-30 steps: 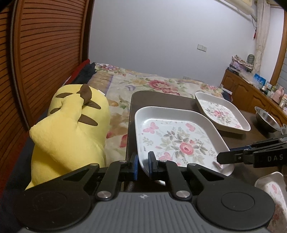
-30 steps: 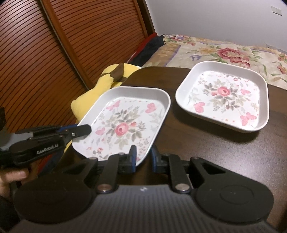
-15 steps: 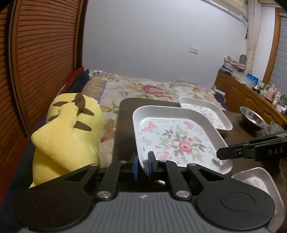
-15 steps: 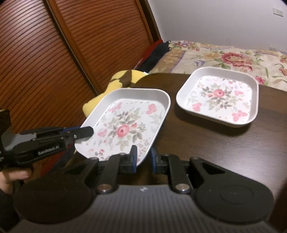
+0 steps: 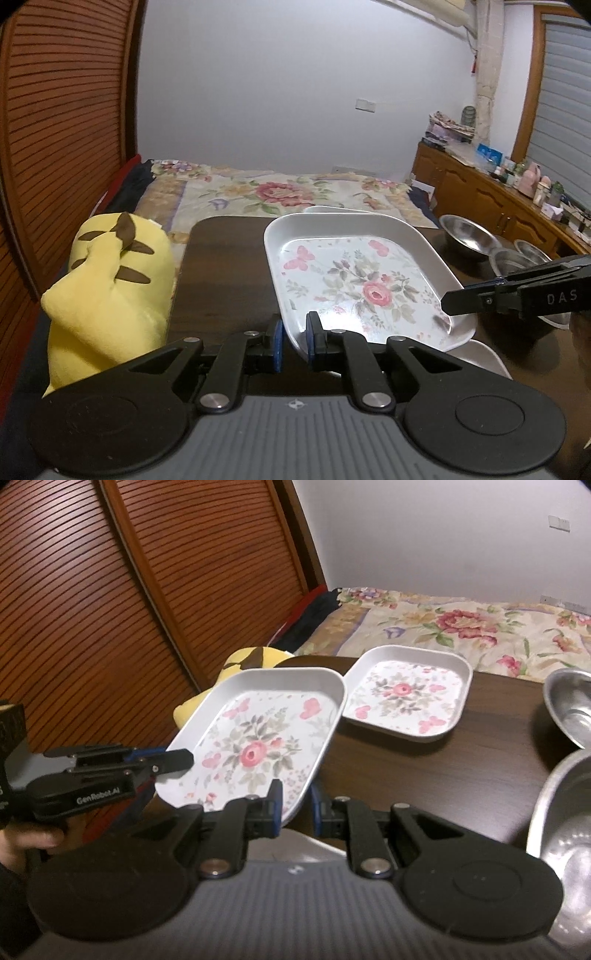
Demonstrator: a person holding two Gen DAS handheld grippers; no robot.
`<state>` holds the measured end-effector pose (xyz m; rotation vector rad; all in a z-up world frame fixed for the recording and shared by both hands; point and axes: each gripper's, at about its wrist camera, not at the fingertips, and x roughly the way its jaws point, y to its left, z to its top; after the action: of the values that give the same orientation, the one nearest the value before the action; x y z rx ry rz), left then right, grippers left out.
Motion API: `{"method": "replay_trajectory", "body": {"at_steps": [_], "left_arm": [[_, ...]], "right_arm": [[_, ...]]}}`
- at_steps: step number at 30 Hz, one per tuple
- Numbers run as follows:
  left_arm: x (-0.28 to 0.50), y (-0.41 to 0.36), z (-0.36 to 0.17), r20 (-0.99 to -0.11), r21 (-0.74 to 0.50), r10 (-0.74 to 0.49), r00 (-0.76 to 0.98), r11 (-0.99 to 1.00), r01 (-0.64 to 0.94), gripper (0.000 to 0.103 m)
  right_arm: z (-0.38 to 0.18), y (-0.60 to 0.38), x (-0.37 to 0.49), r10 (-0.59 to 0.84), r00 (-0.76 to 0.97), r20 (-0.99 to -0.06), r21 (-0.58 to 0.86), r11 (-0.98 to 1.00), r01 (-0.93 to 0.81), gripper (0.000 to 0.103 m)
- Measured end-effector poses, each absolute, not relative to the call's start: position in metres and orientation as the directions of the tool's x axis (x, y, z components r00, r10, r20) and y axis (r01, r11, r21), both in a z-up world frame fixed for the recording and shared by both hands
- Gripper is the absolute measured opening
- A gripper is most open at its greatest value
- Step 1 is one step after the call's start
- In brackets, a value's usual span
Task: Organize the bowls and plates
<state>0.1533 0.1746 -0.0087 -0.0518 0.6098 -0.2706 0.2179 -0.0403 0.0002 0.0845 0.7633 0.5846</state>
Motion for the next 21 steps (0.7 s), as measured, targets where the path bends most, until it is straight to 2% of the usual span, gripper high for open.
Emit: {"method": "replay_trajectory", "body": {"at_steps": [21], "left_arm": [[0.109,0.133,0.003,-0.507,-0.132,-0.354,0.786,0.933,0.334,0.015]], "right_arm": [[0.004,-0.099,0.181,0.548,0.587,-0.596,0.319,0.832,-0.453,0.016]]}}
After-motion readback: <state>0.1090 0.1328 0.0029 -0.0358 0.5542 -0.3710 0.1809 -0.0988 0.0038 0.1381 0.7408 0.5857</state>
